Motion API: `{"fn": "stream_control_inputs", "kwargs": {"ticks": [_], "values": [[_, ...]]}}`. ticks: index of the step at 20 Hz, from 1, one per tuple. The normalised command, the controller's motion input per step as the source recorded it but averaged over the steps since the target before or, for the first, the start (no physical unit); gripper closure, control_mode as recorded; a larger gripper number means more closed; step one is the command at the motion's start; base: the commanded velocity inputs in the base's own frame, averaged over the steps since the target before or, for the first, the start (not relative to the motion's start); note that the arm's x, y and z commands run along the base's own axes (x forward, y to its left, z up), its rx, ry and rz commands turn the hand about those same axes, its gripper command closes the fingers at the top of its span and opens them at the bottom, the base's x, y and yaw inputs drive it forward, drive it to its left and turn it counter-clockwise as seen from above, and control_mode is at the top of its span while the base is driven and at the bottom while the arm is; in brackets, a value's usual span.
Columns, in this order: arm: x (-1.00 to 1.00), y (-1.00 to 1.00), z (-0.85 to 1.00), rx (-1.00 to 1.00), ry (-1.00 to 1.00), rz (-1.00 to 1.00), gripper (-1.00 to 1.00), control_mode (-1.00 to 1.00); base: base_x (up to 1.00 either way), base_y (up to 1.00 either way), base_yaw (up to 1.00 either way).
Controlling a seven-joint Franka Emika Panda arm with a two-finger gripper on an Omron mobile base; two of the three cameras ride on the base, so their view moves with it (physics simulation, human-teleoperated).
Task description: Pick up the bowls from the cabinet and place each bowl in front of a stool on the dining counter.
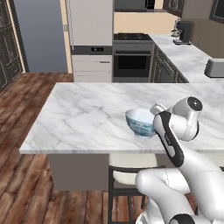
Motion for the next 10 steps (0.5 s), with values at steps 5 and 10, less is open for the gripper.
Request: {"fn": "stream_control_inputs", "kwargs": {"ticks": [5,10], "values": [[0.09,-0.12,-0.37,0.00,0.00,0.00,1.00,-1.00,0.00,0.00,0.00],[0.20,-0.18,-0.34,0.00,-0.01,0.00,1.00,-1.00,0.00,0.00,0.00]]}}
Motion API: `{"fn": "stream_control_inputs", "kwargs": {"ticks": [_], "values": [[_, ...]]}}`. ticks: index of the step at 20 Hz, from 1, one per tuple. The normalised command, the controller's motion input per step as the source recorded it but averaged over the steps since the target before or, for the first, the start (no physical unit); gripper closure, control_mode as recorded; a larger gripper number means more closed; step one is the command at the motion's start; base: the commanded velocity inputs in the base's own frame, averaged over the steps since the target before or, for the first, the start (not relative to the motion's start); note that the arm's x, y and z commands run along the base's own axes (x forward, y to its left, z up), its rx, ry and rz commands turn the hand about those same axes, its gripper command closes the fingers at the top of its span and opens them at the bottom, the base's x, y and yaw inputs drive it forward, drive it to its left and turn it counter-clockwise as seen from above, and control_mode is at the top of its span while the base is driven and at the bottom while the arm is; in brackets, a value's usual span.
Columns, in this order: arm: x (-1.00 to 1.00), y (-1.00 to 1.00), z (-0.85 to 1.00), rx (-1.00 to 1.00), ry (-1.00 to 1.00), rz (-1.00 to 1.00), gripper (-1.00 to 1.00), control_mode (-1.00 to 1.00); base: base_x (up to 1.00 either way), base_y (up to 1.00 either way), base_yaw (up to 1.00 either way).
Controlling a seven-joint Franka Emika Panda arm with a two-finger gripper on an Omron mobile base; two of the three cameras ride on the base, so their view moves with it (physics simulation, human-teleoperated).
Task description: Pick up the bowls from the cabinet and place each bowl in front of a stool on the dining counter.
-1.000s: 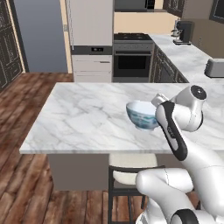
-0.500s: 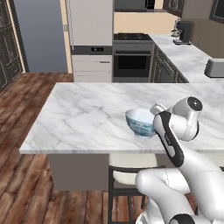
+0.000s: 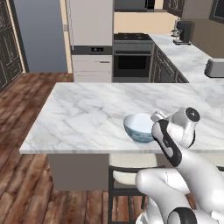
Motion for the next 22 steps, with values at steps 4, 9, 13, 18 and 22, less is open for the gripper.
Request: {"fn": "stream_control_inputs", "kwargs": {"ticks": [4,9,13,18,22], "values": [[0.37,-0.14,-0.24,0.00,-0.02,0.00,1.00,-1.00,0.00,0.00,0.00],[0.51,-0.18,-0.08,0.00,-0.01,0.00,1.00,-1.00,0.00,0.00,0.00],[0.36,-0.12,0.00,0.00,-0.01,0.00,1.00,-1.00,0.00,0.00,0.00],[0.00,0.00,0.13,-0.05,-0.07,0.00,1.00,-1.00,0.00,0.00,0.00],[0.00,0.00,0.17,-0.12,-0.17,0.00,-1.00,-1.00,0.00,0.00,0.00]]}}
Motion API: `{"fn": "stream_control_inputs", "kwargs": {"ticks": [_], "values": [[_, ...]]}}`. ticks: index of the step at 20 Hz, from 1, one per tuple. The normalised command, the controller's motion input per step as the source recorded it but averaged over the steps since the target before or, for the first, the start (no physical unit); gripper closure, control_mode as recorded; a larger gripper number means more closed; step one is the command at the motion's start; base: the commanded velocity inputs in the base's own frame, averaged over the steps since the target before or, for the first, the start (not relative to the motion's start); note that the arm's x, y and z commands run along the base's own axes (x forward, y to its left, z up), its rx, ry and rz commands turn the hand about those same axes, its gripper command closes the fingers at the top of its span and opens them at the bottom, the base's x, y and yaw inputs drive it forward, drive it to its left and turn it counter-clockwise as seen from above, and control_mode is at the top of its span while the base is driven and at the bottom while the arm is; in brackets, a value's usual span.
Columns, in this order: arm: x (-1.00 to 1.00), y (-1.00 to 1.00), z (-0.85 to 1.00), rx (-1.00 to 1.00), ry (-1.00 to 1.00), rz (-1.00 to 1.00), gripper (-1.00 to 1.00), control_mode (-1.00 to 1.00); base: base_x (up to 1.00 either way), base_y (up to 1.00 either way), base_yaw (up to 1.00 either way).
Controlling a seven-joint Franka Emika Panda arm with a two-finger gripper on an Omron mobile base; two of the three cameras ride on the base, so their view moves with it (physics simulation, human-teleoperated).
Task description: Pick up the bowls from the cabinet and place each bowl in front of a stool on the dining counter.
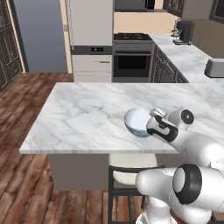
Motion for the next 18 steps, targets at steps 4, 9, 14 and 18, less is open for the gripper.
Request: {"fn": "stream_control_inputs", "kwargs": {"ticks": [4,9,14,18], "values": [[0.00,-0.09,0.69,-0.16,-0.14,0.00,-1.00,-1.00,0.00,0.00,0.00],[0.00,-0.20,0.73,-0.10,-0.01,0.00,-1.00,-1.00,0.00,0.00,0.00],[-0.18,-0.14,0.97,-0.04,0.00,0.02,-1.00,-1.00,0.00,0.00,0.00],[-0.82,0.01,0.90,0.00,0.11,0.11,-1.00,-1.00,0.00,0.00,0.00]]}}
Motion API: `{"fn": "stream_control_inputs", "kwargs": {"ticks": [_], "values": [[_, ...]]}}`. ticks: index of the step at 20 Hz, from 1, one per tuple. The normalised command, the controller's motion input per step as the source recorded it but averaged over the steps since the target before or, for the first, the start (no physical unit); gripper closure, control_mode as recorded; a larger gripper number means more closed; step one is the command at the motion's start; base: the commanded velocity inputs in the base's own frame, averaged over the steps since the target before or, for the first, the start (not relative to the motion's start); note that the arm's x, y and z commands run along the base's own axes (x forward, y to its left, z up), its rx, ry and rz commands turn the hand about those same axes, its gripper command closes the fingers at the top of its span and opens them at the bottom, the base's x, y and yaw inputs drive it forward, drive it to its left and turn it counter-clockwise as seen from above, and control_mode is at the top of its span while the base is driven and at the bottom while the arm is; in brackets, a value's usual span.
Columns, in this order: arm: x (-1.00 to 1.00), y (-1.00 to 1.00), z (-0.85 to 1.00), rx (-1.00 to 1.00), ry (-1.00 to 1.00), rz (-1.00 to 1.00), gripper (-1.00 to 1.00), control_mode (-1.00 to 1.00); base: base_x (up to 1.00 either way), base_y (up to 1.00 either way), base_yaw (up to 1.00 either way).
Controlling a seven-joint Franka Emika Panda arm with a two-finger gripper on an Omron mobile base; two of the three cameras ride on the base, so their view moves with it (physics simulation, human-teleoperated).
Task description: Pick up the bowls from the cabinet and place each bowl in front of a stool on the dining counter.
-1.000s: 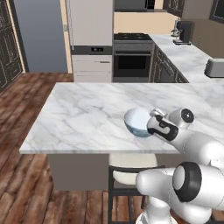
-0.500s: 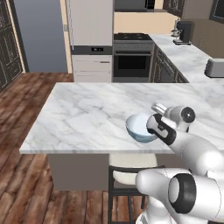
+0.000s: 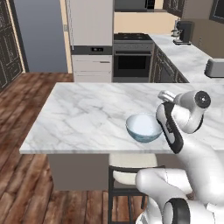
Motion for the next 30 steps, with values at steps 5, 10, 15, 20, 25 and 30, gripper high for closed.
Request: {"fn": "stream_control_inputs", "kwargs": {"ticks": [5,10,15,20,25,30], "values": [[-1.00,0.31,0.28,0.00,0.12,0.25,-1.00,-1.00,0.00,0.00,0.00],[-0.93,0.25,0.55,-0.09,0.13,0.20,-1.00,-1.00,0.00,0.00,0.00],[-0.78,0.18,0.56,-0.13,0.03,0.09,-1.00,-1.00,0.00,0.00,0.00],[-0.13,0.08,0.06,-0.03,0.01,0.01,-1.00,1.00,-0.28,0.54,0.04],[0.00,0.00,0.00,0.00,0.00,0.00,-1.00,1.00,-0.02,0.95,0.00],[0.00,0.00,0.00,0.00,0.00,0.00,-1.00,1.00,0.13,1.00,-0.03]]}}
